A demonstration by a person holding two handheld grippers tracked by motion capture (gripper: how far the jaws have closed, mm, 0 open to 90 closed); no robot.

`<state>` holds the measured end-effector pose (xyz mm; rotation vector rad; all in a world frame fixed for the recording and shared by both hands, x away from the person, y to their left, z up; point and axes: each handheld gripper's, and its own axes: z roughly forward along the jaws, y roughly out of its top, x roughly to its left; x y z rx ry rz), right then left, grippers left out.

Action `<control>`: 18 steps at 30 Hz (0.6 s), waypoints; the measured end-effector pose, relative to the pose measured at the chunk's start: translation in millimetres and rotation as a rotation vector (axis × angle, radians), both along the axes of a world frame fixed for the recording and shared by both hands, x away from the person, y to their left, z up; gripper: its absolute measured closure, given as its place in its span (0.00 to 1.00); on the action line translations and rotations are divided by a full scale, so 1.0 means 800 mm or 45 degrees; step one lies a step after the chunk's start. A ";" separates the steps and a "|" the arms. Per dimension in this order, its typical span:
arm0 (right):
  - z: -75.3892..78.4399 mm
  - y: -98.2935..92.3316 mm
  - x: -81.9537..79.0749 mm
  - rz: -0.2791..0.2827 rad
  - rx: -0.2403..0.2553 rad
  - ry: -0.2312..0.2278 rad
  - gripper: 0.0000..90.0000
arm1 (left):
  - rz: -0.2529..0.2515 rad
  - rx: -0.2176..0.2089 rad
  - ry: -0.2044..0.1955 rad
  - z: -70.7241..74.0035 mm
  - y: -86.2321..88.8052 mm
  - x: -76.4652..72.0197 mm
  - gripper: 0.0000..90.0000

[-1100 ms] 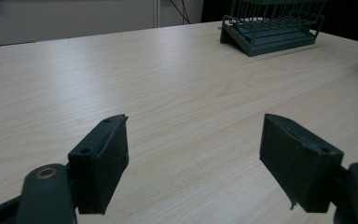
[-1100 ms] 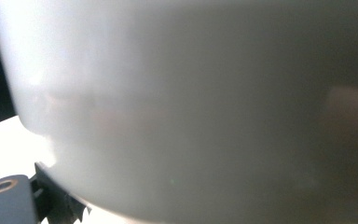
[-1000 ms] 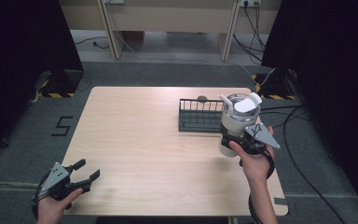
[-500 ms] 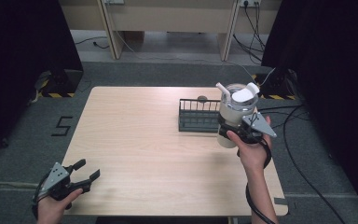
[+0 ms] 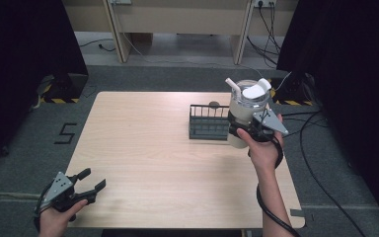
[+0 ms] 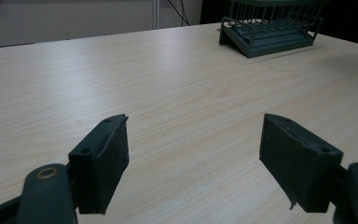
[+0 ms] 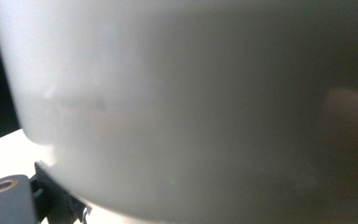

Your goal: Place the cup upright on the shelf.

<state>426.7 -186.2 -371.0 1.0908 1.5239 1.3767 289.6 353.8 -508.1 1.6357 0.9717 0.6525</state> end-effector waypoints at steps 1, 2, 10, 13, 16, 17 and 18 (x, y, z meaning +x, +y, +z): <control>0.001 0.001 0.002 -0.001 -0.002 0.002 0.11 | 0.000 -0.001 0.000 0.000 0.000 0.000 0.26; 0.002 0.001 0.004 0.001 -0.003 -0.001 0.11 | 0.000 -0.001 0.000 0.000 0.000 0.000 0.26; 0.004 0.006 0.019 -0.005 0.004 0.004 0.11 | -0.001 -0.002 0.000 0.000 0.000 0.000 0.26; 0.005 0.007 0.024 -0.006 0.005 0.008 0.11 | -0.001 -0.001 0.002 0.000 0.000 0.000 0.26; 0.007 0.009 0.029 -0.005 0.009 0.009 0.11 | -0.001 -0.002 0.003 0.000 0.000 0.000 0.26; 0.008 0.010 0.031 -0.007 0.011 0.009 0.11 | -0.001 -0.001 0.003 0.000 0.000 0.000 0.26; 0.008 0.010 0.033 -0.010 0.008 0.008 0.11 | -0.001 -0.001 0.004 0.000 0.000 0.000 0.26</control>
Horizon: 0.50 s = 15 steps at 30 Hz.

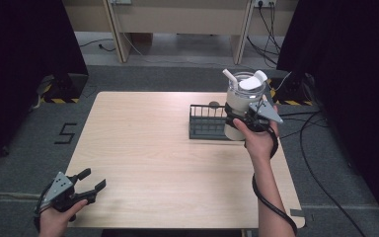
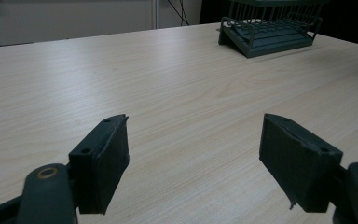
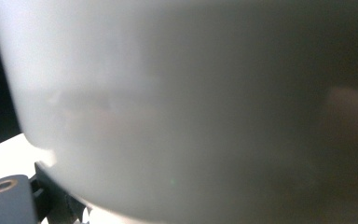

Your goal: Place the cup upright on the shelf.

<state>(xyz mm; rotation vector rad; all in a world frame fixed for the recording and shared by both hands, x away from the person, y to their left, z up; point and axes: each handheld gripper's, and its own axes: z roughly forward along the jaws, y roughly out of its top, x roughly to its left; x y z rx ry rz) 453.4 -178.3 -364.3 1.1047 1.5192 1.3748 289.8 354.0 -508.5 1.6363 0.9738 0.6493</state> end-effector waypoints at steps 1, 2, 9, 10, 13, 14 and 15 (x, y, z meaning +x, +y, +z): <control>0.001 0.000 0.002 0.001 0.003 0.002 0.11 | 0.001 0.000 0.000 0.000 0.000 0.000 0.26; 0.002 0.001 0.004 -0.001 0.003 0.001 0.11 | 0.001 -0.001 0.000 0.000 0.000 0.000 0.26; 0.005 0.003 0.020 -0.010 0.007 0.011 0.11 | 0.001 0.004 0.003 0.000 0.001 0.000 0.26; 0.005 0.003 0.022 -0.011 0.008 0.014 0.11 | 0.001 0.004 0.003 0.000 0.001 0.000 0.26; 0.007 0.006 0.030 -0.015 0.008 0.020 0.11 | 0.003 0.001 0.005 -0.001 0.001 0.000 0.26; 0.007 0.006 0.030 -0.015 0.008 0.020 0.11 | 0.003 0.001 0.005 -0.001 0.001 0.000 0.26; 0.008 0.007 0.032 -0.015 0.009 0.017 0.11 | 0.002 0.001 0.006 -0.001 0.001 0.000 0.26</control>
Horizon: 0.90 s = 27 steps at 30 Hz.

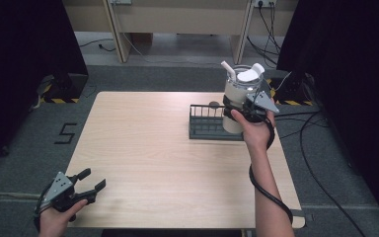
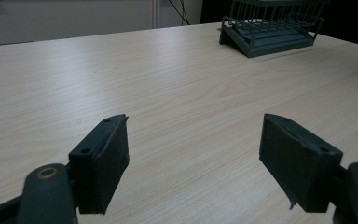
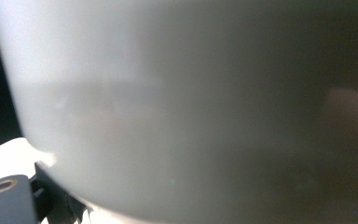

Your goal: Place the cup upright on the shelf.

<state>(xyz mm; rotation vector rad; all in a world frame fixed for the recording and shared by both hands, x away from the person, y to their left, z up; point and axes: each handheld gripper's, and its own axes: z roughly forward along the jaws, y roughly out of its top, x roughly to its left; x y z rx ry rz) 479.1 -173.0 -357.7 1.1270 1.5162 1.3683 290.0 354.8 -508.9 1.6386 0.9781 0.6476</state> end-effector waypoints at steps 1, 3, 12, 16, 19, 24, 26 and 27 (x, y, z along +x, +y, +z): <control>0.001 0.001 0.002 0.002 -0.001 0.000 0.11 | 0.000 0.000 0.000 0.000 0.000 0.000 0.26; 0.004 0.002 0.006 0.001 0.004 -0.004 0.11 | 0.000 -0.004 0.000 0.000 0.000 0.000 0.26; 0.007 0.010 0.027 -0.006 0.005 0.011 0.11 | 0.000 -0.008 0.000 0.000 0.000 0.000 0.26; 0.005 0.013 0.035 -0.007 0.013 0.021 0.11 | -0.001 -0.009 0.001 -0.001 0.000 0.000 0.26; 0.004 0.016 0.043 -0.009 0.016 0.027 0.11 | 0.001 -0.011 0.001 -0.001 0.000 0.000 0.26; 0.001 0.022 0.055 -0.011 0.015 0.043 0.11 | 0.000 -0.012 0.002 -0.001 0.000 0.000 0.26; -0.002 0.025 0.060 -0.013 0.012 0.052 0.11 | 0.001 -0.013 0.001 -0.001 0.000 0.000 0.26; -0.003 0.026 0.062 -0.012 0.016 0.056 0.11 | 0.000 -0.013 0.000 -0.001 0.000 0.000 0.26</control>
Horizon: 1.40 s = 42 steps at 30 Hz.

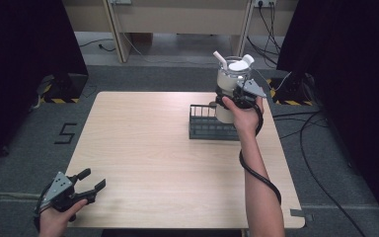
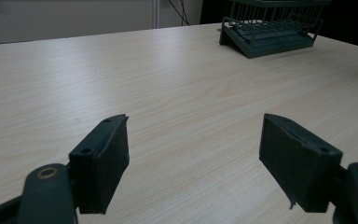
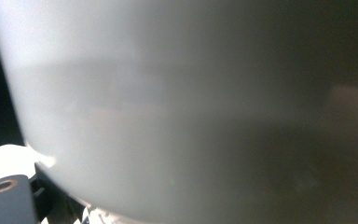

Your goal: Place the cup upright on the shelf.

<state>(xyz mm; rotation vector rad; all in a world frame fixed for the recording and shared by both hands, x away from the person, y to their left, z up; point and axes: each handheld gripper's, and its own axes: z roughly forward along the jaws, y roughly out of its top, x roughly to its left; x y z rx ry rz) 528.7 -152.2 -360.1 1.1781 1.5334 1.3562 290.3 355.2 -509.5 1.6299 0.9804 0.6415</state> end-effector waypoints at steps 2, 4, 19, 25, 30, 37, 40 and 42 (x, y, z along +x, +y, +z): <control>-0.005 0.003 0.006 -0.001 -0.003 0.016 0.11 | -0.001 0.000 -0.001 0.000 0.000 0.000 0.26; -0.008 0.004 0.008 -0.002 -0.006 0.020 0.11 | -0.002 0.000 0.000 0.000 0.000 0.000 0.26; -0.026 0.003 0.033 -0.036 -0.003 0.080 0.11 | -0.002 -0.003 0.002 0.000 0.000 0.000 0.26; -0.031 0.004 0.039 -0.040 -0.006 0.095 0.11 | -0.004 -0.004 0.002 0.000 0.000 0.000 0.26; -0.037 0.005 0.040 -0.040 -0.013 0.103 0.11 | -0.006 -0.008 0.001 -0.001 0.000 0.000 0.26; -0.048 0.005 0.038 -0.042 -0.019 0.118 0.10 | -0.007 -0.006 0.002 -0.001 0.000 0.000 0.26; -0.052 0.004 0.037 -0.041 -0.021 0.121 0.10 | -0.008 -0.006 0.001 -0.001 -0.001 0.000 0.26; -0.055 0.004 0.035 -0.042 -0.024 0.129 0.10 | -0.009 -0.006 0.001 -0.001 -0.001 0.000 0.26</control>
